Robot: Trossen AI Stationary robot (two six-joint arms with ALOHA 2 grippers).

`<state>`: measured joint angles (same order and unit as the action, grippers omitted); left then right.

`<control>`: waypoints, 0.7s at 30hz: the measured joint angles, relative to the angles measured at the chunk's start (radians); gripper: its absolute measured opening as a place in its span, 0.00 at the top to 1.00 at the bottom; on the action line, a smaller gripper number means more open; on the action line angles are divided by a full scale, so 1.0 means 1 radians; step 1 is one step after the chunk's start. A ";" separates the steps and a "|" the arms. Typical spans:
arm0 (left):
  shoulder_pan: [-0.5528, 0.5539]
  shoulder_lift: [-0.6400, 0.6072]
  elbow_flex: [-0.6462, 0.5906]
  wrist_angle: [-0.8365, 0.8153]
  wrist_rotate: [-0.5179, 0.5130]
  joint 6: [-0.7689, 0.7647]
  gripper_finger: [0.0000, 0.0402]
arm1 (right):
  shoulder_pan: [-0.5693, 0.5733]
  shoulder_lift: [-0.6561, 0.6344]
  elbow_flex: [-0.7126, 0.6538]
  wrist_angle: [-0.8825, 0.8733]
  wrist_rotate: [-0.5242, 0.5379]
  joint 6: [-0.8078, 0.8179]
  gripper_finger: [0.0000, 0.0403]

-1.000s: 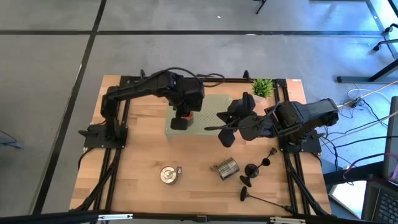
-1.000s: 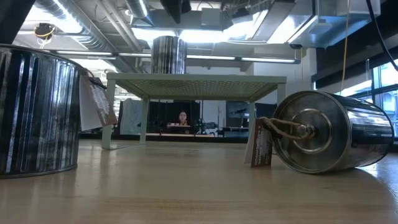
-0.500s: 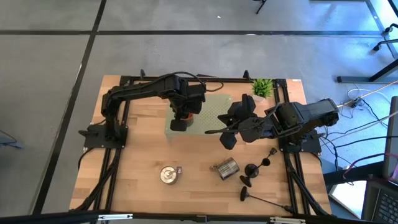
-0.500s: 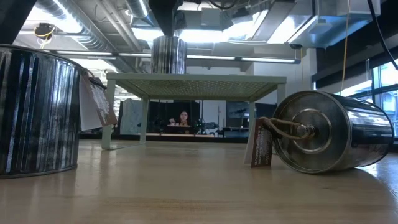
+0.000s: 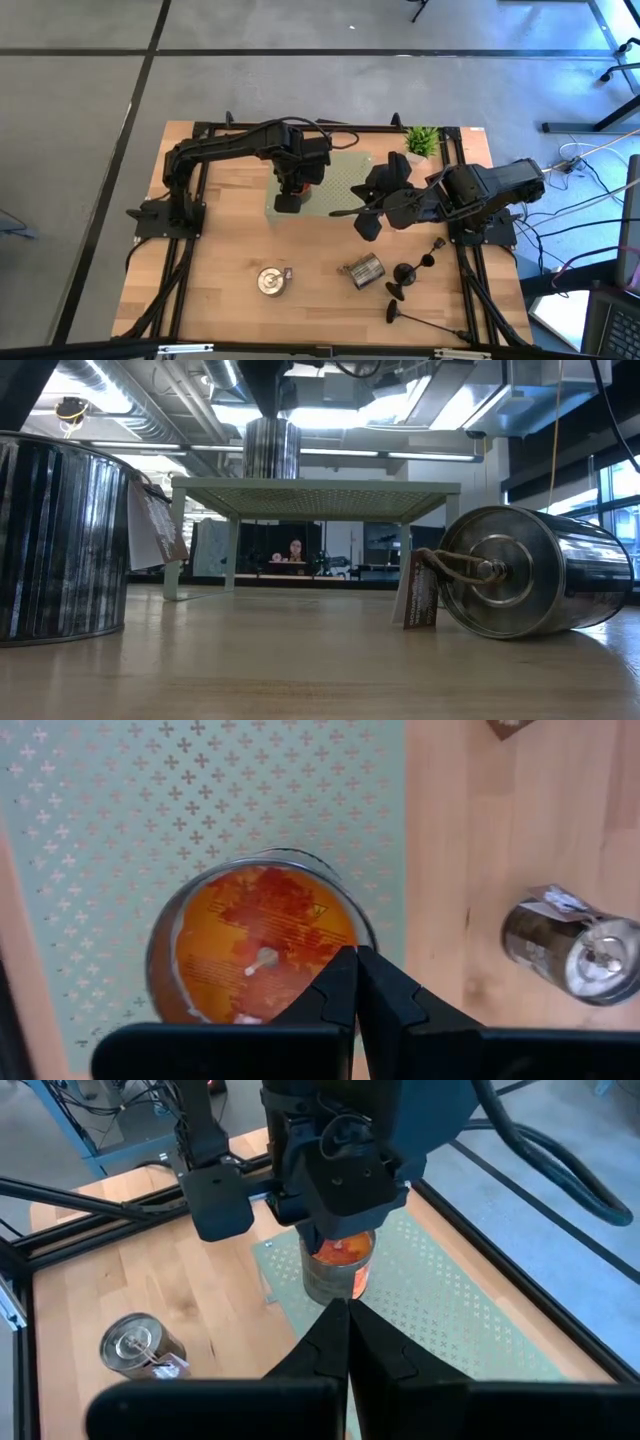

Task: Pick & Place candle stick holders
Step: Put the orange scented candle on the shelf

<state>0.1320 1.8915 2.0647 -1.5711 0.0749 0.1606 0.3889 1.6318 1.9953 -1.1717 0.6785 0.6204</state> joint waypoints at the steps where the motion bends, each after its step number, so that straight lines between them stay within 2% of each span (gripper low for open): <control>1: 0.001 0.000 0.000 0.000 0.007 -0.009 1.00 | 0.000 0.000 0.000 0.000 -0.001 0.000 0.99; 16: 0.002 0.000 0.000 0.000 0.018 -0.096 1.00 | 0.000 0.000 0.000 -0.005 -0.002 0.000 0.99; 21: 0.002 0.000 0.000 0.000 0.061 -0.127 1.00 | 0.000 0.000 0.000 -0.007 -0.002 -0.001 0.99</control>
<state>0.1337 1.8915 2.0647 -1.5710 0.1357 0.0340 0.3889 1.6318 1.9953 -1.1790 0.6769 0.6194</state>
